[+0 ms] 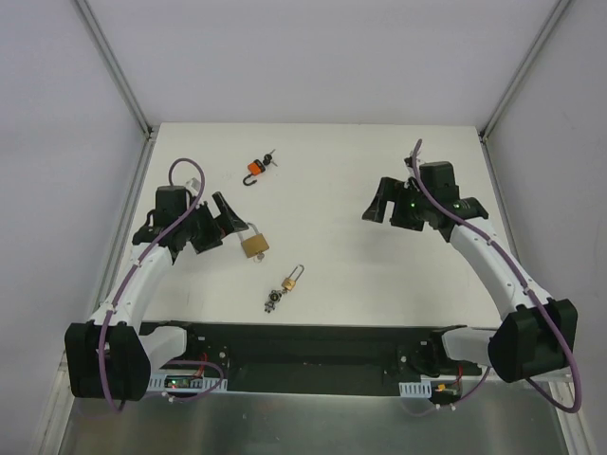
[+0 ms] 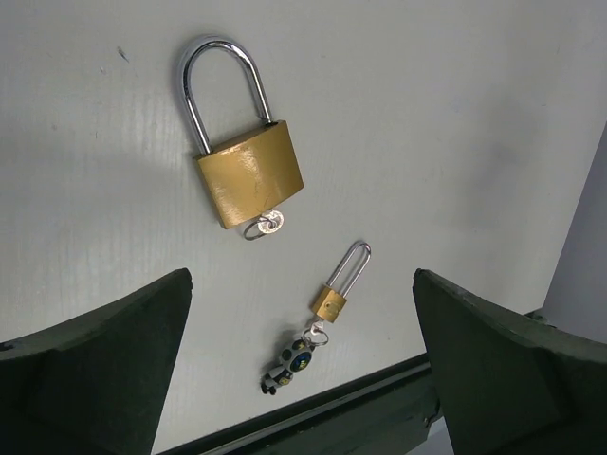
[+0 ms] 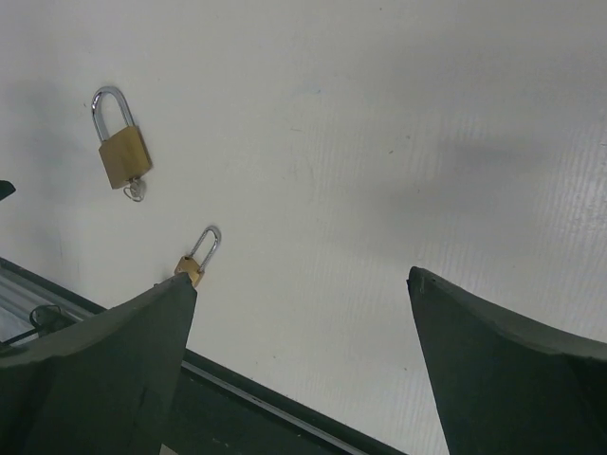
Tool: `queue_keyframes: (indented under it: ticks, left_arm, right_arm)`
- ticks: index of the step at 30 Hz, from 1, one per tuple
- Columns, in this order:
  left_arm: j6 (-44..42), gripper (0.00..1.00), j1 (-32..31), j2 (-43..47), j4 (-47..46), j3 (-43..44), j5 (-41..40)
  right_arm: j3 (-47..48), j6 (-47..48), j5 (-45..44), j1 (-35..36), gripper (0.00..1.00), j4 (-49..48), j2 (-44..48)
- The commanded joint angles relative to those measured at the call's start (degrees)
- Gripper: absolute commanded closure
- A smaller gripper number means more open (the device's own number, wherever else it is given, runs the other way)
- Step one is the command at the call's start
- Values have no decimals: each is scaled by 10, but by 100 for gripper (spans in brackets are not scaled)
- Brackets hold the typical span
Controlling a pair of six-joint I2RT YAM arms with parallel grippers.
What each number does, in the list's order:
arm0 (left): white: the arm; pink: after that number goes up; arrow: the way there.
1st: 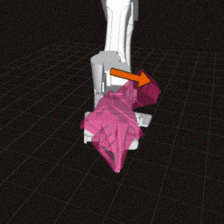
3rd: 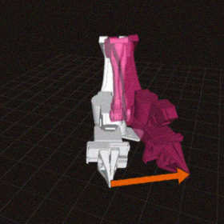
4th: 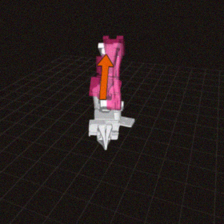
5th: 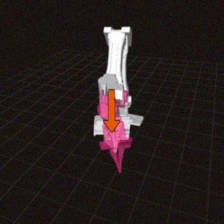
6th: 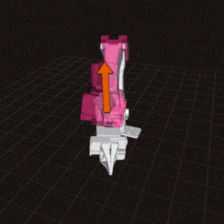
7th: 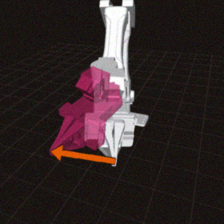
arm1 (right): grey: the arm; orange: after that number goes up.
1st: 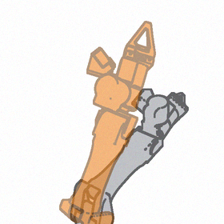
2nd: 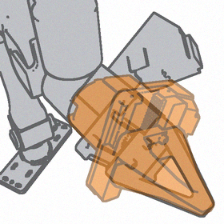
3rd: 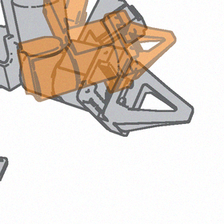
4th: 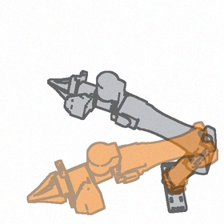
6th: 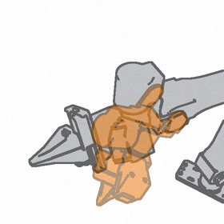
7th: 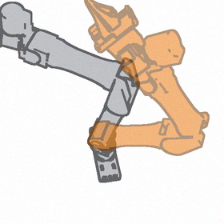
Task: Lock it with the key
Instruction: Pick up the lock from the center of the board.
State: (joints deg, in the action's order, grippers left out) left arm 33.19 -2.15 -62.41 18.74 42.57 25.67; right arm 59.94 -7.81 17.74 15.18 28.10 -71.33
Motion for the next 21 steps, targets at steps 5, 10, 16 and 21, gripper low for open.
queue_keyframes:
  ticks: [5,10,16,21]
  left_arm:
    - [-15,1,-17,-32,8,46,-40]
    - [-29,1,-89,-114,60,125,-125]
    - [-4,1,-149,-235,170,236,-237]
    - [41,1,-187,-332,232,305,-281]
  right_arm:
    - [43,10,-2,19,4,-4,-26]
    - [49,15,5,20,4,-1,-42]
    - [52,26,-1,22,4,6,-51]
    - [50,32,12,21,4,9,-66]
